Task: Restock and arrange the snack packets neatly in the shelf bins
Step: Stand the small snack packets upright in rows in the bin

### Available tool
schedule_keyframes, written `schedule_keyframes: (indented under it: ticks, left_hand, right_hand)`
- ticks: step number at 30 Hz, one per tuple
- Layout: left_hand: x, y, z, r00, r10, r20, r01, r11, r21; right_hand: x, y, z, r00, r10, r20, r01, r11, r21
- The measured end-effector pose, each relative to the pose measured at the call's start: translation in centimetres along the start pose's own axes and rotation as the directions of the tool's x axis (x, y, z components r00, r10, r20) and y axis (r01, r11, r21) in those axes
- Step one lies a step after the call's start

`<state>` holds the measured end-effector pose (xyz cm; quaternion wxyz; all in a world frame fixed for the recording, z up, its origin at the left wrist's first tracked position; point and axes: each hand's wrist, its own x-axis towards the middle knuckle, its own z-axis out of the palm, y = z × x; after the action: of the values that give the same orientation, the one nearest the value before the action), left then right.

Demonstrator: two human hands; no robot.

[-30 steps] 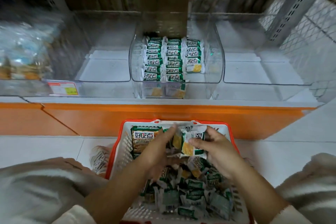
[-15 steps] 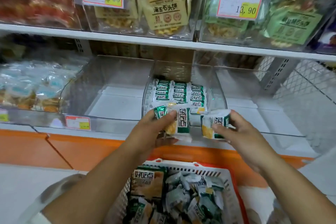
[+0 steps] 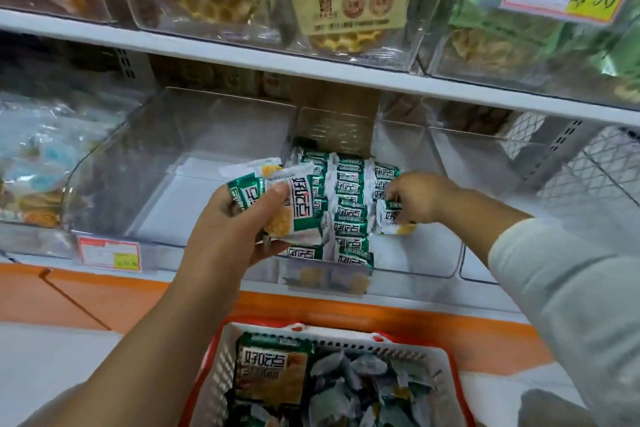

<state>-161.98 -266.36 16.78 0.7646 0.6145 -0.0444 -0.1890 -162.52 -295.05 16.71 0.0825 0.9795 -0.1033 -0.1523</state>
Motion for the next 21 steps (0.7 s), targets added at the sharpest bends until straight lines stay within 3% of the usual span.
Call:
schedule_keyframes:
  ticks: [3,7,10,12,13,15,17,19,21]
  left_hand:
    - [0.2,-0.3,0.0,1.0,-0.007,-0.008,0.007,1.0,0.005]
    - [0.2,-0.4,0.1,1.0,-0.009,-0.001,0.009,1.0,0.016]
    - [-0.1,-0.6,0.2,1.0,-0.011,0.003,0.011,0.999,0.03]
    - [-0.4,-0.7,0.4,0.999,-0.027,0.024,0.027,0.999,0.028]
    - [-0.6,-0.7,0.6,0.998,-0.042,0.046,0.041,0.999,0.023]
    - [-1.0,-0.8,1.2,0.992,-0.081,0.096,0.081,0.997,-0.005]
    - [-1.5,-1.1,2.0,0.982,-0.122,0.145,0.128,0.991,-0.031]
    - [-2.0,-1.6,2.9,0.968,-0.158,0.192,0.171,0.984,-0.051]
    - [-2.7,-2.0,3.7,0.957,-0.183,0.225,0.201,0.978,-0.057]
  right_hand:
    - [1.4,-0.2,0.7,0.995,0.024,0.099,-0.025,1.0,0.008]
    - [2.3,-0.1,2.5,0.997,0.009,0.073,-0.011,1.0,0.027]
    - [1.6,-0.2,2.1,0.998,0.038,-0.045,-0.035,0.996,0.081]
    - [0.2,-0.6,1.3,0.974,0.11,-0.2,-0.042,0.947,0.318]
    - [-1.1,-1.0,0.9,0.957,0.156,-0.245,-0.009,0.859,0.512]
    - [-5.0,-2.8,0.0,0.958,0.178,-0.225,0.099,0.531,0.841]
    - [-9.6,-5.4,-0.8,0.987,0.07,-0.146,0.127,0.224,0.966]
    - [-12.6,-7.4,-0.4,0.99,0.032,-0.139,0.136,0.081,0.987]
    - [-13.4,-8.5,0.9,0.979,0.106,-0.173,0.168,0.049,0.984]
